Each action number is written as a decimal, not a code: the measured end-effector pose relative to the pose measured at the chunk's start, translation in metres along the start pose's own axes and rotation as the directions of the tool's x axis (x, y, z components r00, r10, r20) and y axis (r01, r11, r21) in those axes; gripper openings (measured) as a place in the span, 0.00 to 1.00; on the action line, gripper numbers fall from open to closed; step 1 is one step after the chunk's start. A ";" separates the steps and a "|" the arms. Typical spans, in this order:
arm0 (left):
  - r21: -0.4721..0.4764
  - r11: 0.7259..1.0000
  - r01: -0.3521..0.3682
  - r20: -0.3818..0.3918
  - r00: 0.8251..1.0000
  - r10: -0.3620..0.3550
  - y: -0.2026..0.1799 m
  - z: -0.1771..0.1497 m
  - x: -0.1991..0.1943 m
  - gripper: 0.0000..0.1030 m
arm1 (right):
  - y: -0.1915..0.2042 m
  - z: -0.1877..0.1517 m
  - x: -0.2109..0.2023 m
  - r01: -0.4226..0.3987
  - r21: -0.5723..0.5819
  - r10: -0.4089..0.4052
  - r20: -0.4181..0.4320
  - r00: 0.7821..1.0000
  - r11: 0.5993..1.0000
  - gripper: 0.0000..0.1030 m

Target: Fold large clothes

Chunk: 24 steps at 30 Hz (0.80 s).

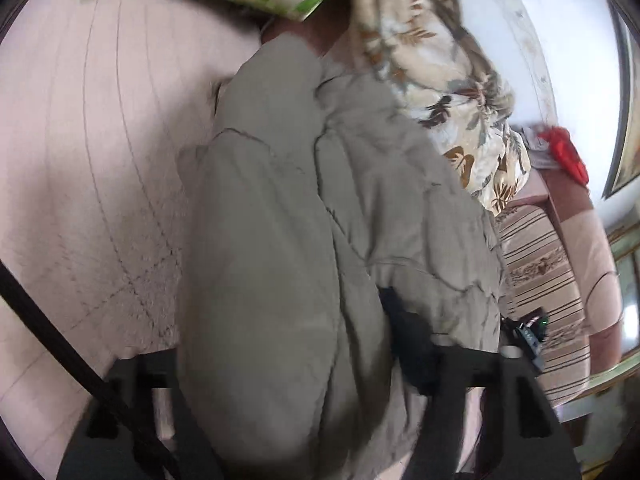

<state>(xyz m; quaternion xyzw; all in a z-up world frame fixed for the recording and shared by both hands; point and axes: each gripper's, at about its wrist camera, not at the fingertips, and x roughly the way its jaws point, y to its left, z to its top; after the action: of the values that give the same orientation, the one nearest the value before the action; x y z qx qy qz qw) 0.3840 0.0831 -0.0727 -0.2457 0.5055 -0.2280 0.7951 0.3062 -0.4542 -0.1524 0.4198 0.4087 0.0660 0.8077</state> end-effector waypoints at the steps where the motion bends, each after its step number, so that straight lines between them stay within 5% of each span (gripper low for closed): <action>1: 0.015 1.000 -0.008 0.022 1.000 0.008 -0.009 -0.001 -0.010 0.48 | 0.006 -0.001 -0.004 0.004 -0.007 -0.004 0.008 1.000 1.000 0.68; 3: 0.044 0.999 -0.017 0.055 0.998 0.015 -0.024 -0.005 -0.024 0.47 | 0.019 -0.003 -0.018 0.010 -0.026 -0.009 0.031 0.999 1.000 0.51; 5: 0.076 0.997 -0.031 0.080 0.996 0.025 -0.038 -0.010 -0.035 0.46 | 0.033 -0.006 -0.033 0.005 -0.051 -0.002 0.057 0.998 0.999 0.47; 15: 0.066 0.995 -0.080 0.041 0.996 0.077 -0.028 -0.042 -0.047 0.47 | 0.058 -0.040 -0.076 -0.006 -0.117 0.014 0.067 0.998 0.993 0.45; 19: 0.000 0.985 -0.175 0.013 0.985 0.175 -0.002 -0.041 -0.024 0.65 | 0.044 -0.051 -0.075 0.040 -0.108 -0.032 0.068 0.997 0.993 0.45; 24: -0.086 0.979 -0.187 0.010 0.982 0.189 0.007 -0.039 -0.032 0.68 | 0.013 -0.049 -0.063 0.155 0.001 -0.155 0.059 0.986 0.988 0.71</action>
<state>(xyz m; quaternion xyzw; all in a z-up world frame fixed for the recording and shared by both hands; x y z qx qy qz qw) 0.3365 0.1014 -0.0693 -0.2322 0.5284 -0.1281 0.8065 0.2325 -0.4440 -0.1203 0.3870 0.4160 -0.0089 0.8229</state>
